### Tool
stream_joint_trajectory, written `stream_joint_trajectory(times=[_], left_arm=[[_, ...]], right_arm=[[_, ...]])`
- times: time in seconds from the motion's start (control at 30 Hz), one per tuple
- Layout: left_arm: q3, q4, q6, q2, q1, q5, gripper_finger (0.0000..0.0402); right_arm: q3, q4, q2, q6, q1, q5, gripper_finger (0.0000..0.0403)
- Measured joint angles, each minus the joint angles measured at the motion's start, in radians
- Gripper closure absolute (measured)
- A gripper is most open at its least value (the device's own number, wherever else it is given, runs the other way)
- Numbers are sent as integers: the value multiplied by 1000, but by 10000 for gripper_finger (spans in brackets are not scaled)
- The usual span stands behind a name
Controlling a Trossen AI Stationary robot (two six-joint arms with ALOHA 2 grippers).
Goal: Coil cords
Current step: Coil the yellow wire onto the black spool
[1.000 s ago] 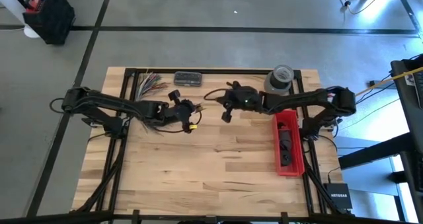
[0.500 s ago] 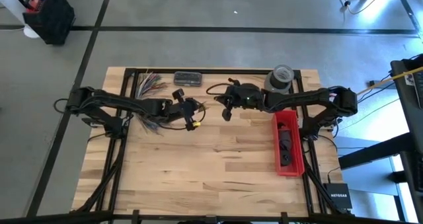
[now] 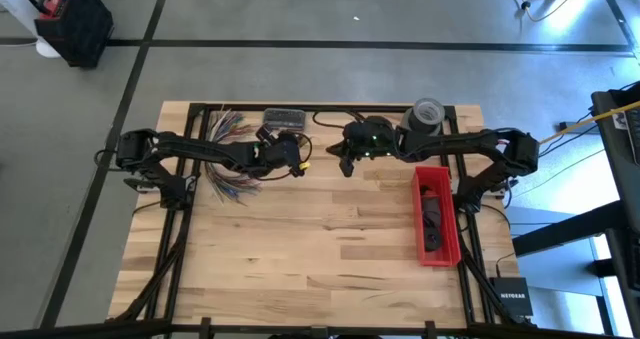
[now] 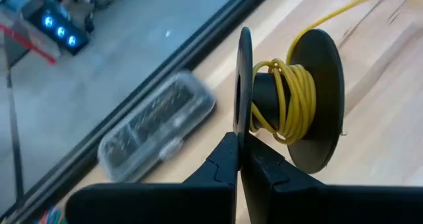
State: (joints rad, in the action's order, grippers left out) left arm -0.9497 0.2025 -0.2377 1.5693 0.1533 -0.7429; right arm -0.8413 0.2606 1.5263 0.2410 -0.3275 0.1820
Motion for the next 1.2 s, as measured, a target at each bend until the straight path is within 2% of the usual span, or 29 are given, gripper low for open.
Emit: stream_joint_trajectory(times=[0.1, 0.37, 0.57, 0.7, 0.77, 0.87, 1.0, 1.2], left_arm=[[0, -56, 39, 12, -11, 8, 402], [0, -91, 95, 16, -37, 37, 402], [0, -77, 150, 16, -40, 104, 402], [0, -58, 133, 16, -40, 110, 402], [0, -63, 112, 16, -32, 108, 402], [0, -93, 61, 16, -10, 106, 402], [0, -142, 53, 16, 4, 103, 402], [0, -156, 51, 16, -19, 111, 402]], right_arm=[[-3, 87, 39, 36, 0, 67, 398], [-71, 168, 133, 43, -15, 72, 397], [-129, 118, 121, -9, -37, 47, 396], [-161, 25, 96, -35, -81, 51, 396], [-162, 18, 98, -11, -86, 85, 396], [-162, 43, 124, -7, -25, 118, 396], [-161, 101, 187, -14, 58, 90, 396], [-180, 113, 260, -14, 80, 70, 396]])
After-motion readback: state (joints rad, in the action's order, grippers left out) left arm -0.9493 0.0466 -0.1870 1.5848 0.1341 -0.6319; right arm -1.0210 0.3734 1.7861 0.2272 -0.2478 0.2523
